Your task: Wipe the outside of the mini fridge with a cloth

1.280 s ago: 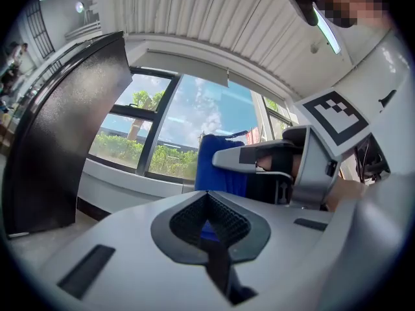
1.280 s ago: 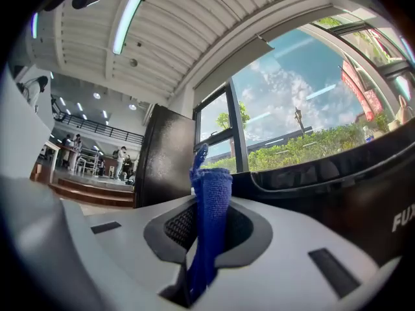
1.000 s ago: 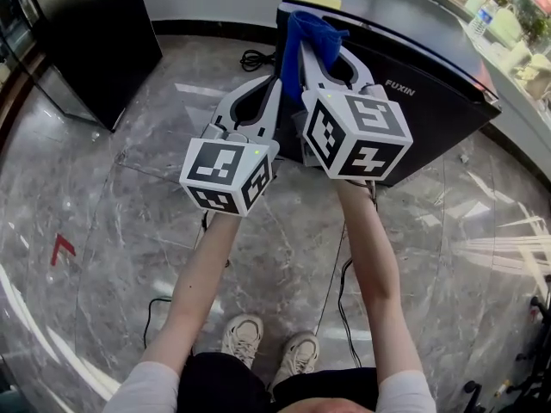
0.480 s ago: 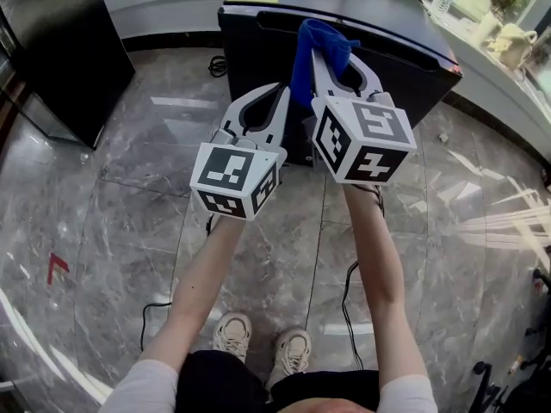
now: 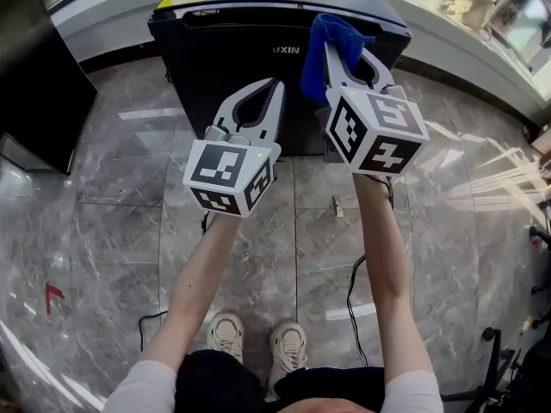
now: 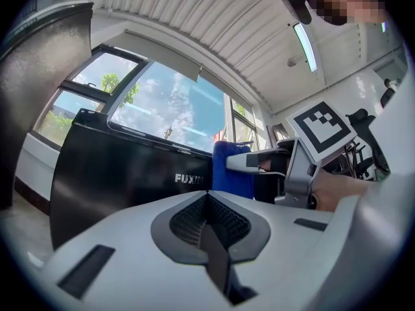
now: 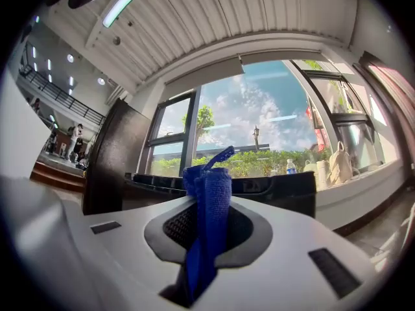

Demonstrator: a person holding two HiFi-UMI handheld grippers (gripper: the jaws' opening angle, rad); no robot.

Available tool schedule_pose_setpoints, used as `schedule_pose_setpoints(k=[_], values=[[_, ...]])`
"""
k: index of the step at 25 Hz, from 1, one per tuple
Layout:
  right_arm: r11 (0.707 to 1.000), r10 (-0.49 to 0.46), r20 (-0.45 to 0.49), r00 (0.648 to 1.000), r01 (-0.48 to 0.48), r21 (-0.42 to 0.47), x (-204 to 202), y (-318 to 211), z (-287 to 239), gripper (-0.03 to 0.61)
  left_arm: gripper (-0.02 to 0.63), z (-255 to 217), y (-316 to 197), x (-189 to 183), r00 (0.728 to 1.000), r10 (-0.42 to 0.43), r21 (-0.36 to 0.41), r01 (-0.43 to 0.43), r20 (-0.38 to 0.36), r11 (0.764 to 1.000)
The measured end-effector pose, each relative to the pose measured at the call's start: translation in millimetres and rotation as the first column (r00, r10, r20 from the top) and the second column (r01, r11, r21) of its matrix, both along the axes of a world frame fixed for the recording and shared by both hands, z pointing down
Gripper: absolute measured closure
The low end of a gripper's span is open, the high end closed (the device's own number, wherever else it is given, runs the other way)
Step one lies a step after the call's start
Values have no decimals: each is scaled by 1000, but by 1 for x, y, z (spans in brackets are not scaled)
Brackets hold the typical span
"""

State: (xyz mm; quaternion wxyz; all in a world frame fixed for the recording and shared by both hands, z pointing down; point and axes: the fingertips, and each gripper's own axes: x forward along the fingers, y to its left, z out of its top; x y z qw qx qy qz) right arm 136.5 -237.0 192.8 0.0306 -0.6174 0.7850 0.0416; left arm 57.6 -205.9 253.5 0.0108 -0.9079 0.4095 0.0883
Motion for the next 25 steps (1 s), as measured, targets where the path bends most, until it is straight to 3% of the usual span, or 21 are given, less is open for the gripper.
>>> schedule_pose_setpoints(k=[15, 25], values=[[968, 250, 90, 964, -248, -31, 133, 9, -1, 517, 609, 20, -4, 28, 999, 44, -42, -45, -4, 998], [962, 273, 31, 962, -272, -21, 144, 8, -2, 517, 609, 16, -2, 18, 999, 34, -34, -34, -14, 999]])
